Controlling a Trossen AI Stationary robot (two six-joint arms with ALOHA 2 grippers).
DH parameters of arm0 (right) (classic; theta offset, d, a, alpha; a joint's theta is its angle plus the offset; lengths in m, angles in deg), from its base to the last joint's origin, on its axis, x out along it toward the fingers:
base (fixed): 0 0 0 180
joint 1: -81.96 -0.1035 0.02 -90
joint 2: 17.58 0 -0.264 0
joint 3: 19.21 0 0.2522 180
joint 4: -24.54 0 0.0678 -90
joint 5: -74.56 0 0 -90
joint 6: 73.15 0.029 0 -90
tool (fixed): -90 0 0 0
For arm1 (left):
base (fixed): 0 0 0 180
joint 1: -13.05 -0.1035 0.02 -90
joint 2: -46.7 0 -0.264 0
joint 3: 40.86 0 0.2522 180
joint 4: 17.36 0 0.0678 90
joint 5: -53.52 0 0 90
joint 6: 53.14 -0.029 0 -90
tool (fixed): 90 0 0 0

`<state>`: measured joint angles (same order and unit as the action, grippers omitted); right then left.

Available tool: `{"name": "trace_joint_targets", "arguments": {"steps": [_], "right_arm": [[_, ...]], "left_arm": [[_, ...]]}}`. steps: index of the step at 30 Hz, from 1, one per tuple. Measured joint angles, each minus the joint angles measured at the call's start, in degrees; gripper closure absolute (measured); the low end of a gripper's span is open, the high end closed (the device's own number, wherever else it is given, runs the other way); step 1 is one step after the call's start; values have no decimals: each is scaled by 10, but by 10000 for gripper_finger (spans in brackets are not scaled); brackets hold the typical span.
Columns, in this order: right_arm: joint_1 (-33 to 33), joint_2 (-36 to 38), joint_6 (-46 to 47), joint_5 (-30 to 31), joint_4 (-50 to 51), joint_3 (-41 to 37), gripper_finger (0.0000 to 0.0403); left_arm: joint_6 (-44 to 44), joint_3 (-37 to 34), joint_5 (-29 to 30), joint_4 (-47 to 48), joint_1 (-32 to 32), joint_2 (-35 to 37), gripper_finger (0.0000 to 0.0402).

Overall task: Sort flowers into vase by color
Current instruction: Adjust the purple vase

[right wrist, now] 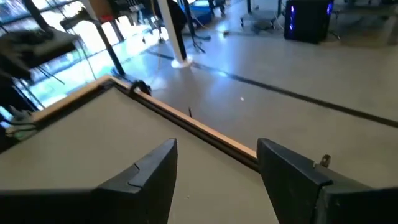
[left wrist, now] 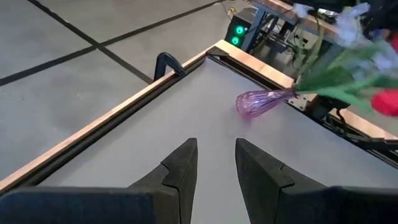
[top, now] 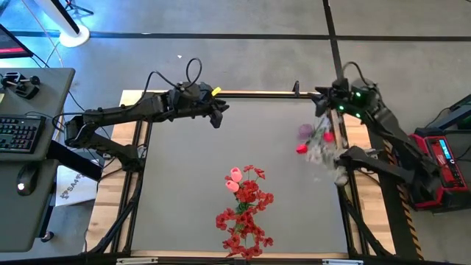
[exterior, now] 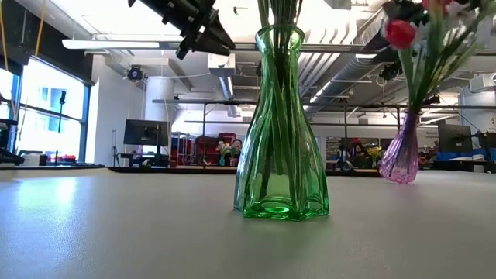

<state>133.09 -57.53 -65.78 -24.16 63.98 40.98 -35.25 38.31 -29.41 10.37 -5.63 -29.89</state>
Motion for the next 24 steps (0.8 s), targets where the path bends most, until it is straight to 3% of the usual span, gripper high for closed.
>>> {"name": "trace_joint_targets", "arguments": {"steps": [6, 13, 18, 24], "right_arm": [[49, -71, -8, -16, -12, 37, 195], [74, -96, -11, -88, 31, 98, 195], [58, -104, -140, -196, 211, 182, 195], [-35, -131, -268, -158, 418, 234, 195]], "left_arm": [[-11, 0, 0, 3, -15, 0, 303], [-48, 0, -26, 4, -38, 0, 303], [-96, 0, -48, 4, -55, 0, 303], [-144, 0, -50, 3, -74, 0, 303]]}}
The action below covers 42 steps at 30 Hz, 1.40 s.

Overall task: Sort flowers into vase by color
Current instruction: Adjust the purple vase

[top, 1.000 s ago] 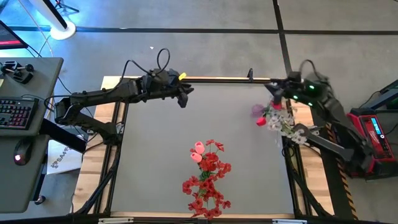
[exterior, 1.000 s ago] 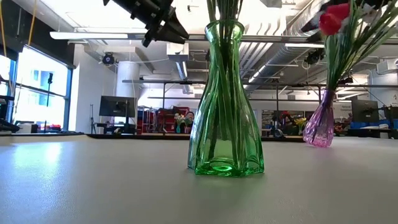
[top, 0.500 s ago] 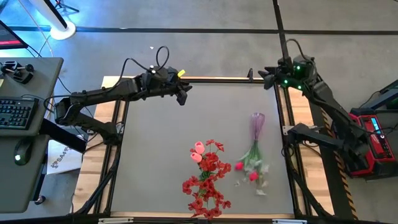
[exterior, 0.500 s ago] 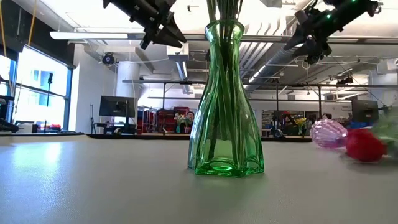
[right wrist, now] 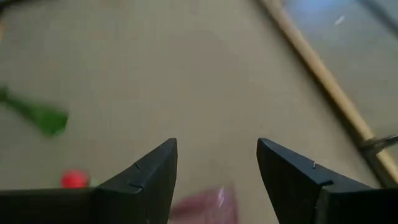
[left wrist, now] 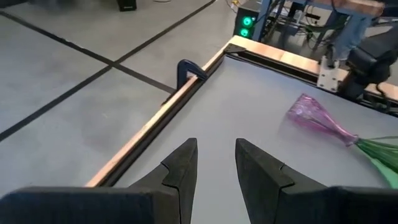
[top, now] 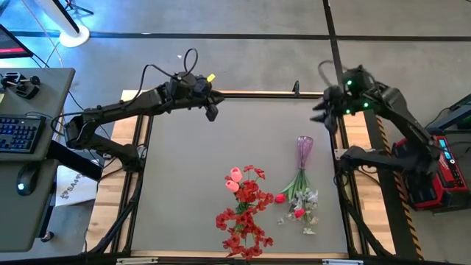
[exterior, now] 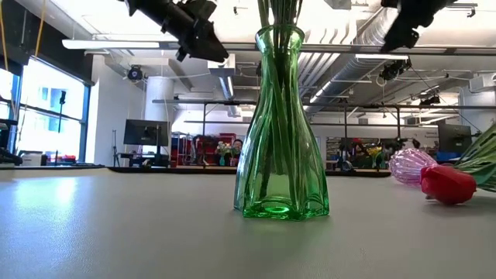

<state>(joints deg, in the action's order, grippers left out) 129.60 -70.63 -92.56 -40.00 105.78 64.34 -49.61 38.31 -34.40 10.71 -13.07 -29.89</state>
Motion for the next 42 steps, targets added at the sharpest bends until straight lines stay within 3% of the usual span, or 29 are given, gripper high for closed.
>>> {"name": "trace_joint_targets", "arguments": {"steps": [11, 20, 29, 42], "right_arm": [[-240, -66, -6, 154, 82, -1, 195], [-373, -135, -195, 240, 97, -1, 190], [-403, -191, -271, 260, 119, -9, 198], [-411, -197, -371, 291, 110, -120, 198]], "left_arm": [[3, 0, 1, -5, -14, 0, 303], [24, 0, 1, 63, 1, 0, 303], [44, 0, 5, 165, 33, 0, 303], [75, 0, 69, 219, 81, 0, 303]]}}
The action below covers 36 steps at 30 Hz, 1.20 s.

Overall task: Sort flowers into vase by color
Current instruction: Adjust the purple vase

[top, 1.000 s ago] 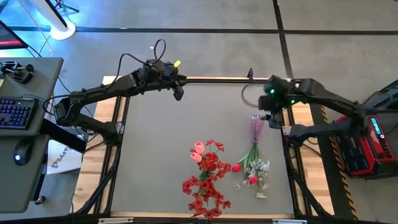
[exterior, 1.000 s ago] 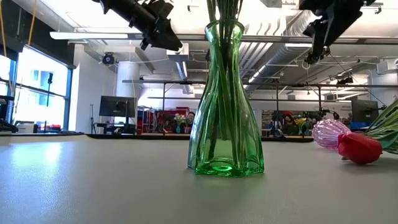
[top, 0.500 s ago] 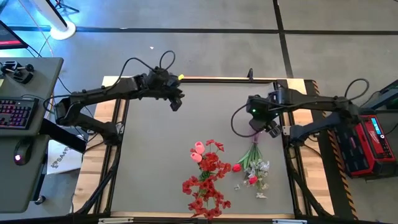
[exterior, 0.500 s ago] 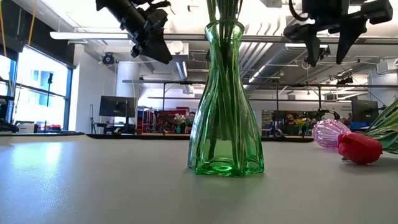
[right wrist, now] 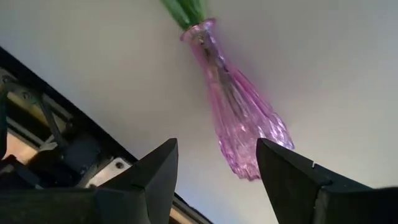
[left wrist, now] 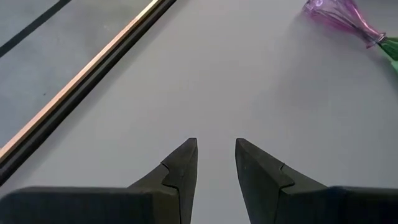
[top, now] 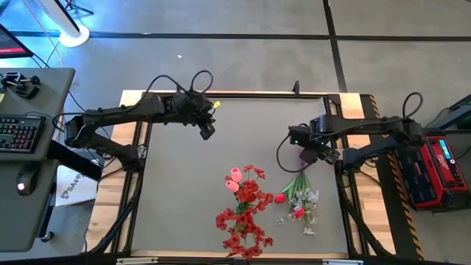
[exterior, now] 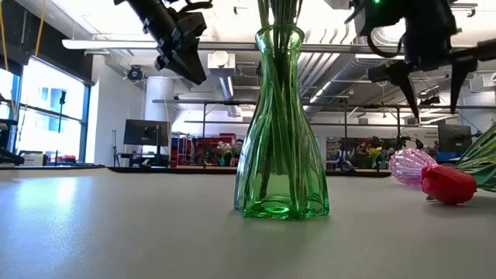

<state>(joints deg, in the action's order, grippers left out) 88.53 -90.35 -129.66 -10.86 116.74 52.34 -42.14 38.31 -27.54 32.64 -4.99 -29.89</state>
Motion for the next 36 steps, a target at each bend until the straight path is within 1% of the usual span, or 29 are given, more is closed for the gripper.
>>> {"name": "trace_joint_targets", "arguments": {"steps": [4, 7, 9, 14, 20, 25, 30, 36], "right_arm": [[-6, 0, -23, -29, -41, -33, 198], [-23, 0, -40, -56, -90, -59, 198], [-34, 0, -42, -62, -120, -79, 198], [-48, 0, -39, -65, -198, -136, 198], [-47, 0, -34, -56, -246, -198, 198], [-47, 0, 8, -53, -308, -219, 199], [-47, 0, 63, -63, -369, -245, 199], [-22, 1, 179, -68, -419, -271, 199]], "left_arm": [[5, 0, 17, 0, 8, 0, 303], [10, 0, 23, 0, 11, 0, 303], [14, 0, 24, 0, 13, 0, 303], [19, 0, 27, 0, 13, 0, 303], [19, 0, 28, 0, 13, 0, 303], [22, 0, 28, 0, 13, 0, 303], [24, 0, 28, 0, 13, 0, 303], [17, 0, 35, 0, 10, 0, 303]]}}
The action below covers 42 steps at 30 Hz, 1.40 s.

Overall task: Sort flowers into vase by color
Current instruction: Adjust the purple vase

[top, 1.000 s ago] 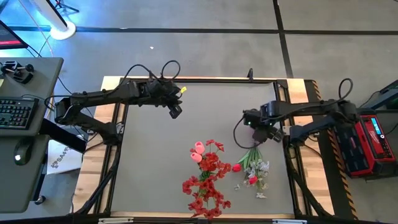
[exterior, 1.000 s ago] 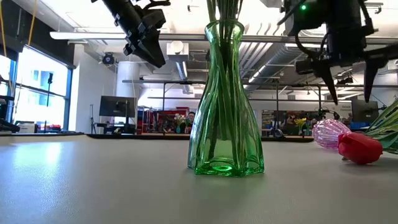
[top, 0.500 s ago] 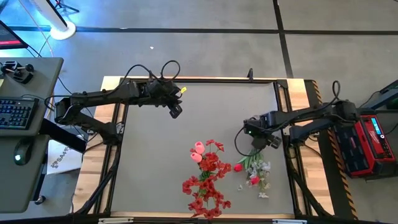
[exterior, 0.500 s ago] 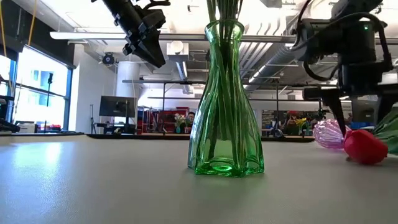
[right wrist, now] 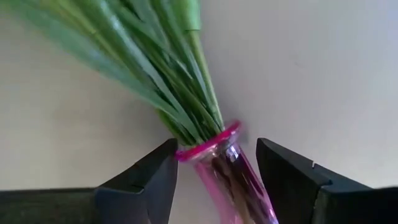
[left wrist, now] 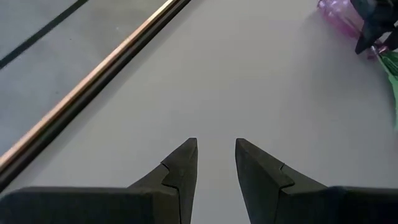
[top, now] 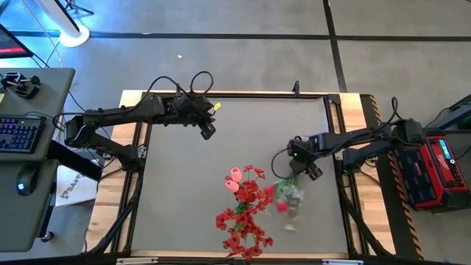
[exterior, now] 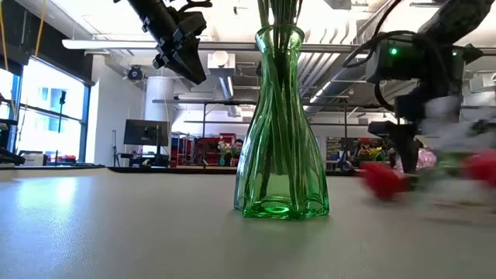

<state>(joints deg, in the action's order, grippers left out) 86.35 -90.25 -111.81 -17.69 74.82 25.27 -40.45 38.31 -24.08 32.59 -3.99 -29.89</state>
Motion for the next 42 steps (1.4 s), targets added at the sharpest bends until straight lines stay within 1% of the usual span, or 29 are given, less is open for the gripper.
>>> {"name": "trace_joint_targets", "arguments": {"steps": [5, 12, 16, 24, 27, 29, 34, 38, 42], "right_arm": [[37, 0, 67, -10, -5, -7, 199], [85, -1, 142, 3, -17, -5, 199], [114, -1, 171, 5, -26, -5, 199], [178, -1, 183, 6, -37, -4, 199], [204, -1, 198, 2, -58, -4, 199], [225, -1, 221, -14, -88, -4, 199], [271, -1, 294, -74, -171, -5, 199], [293, -12, 341, -82, -201, -5, 202], [303, -57, 374, -103, -217, -5, 224]], "left_arm": [[-16, 0, 2, -4, -11, 0, 303], [-23, 0, 0, -6, -22, 0, 303], [-24, 0, -1, -6, -22, 0, 303], [-28, 0, -2, -5, -22, 0, 303], [-28, 0, 1, -5, -22, 0, 303], [-29, 0, 2, -5, -22, 0, 303], [-29, 0, 3, -3, -22, 0, 303], [-29, 0, 4, 2, -22, 0, 303], [-34, 0, 4, 2, -25, 0, 303]]}}
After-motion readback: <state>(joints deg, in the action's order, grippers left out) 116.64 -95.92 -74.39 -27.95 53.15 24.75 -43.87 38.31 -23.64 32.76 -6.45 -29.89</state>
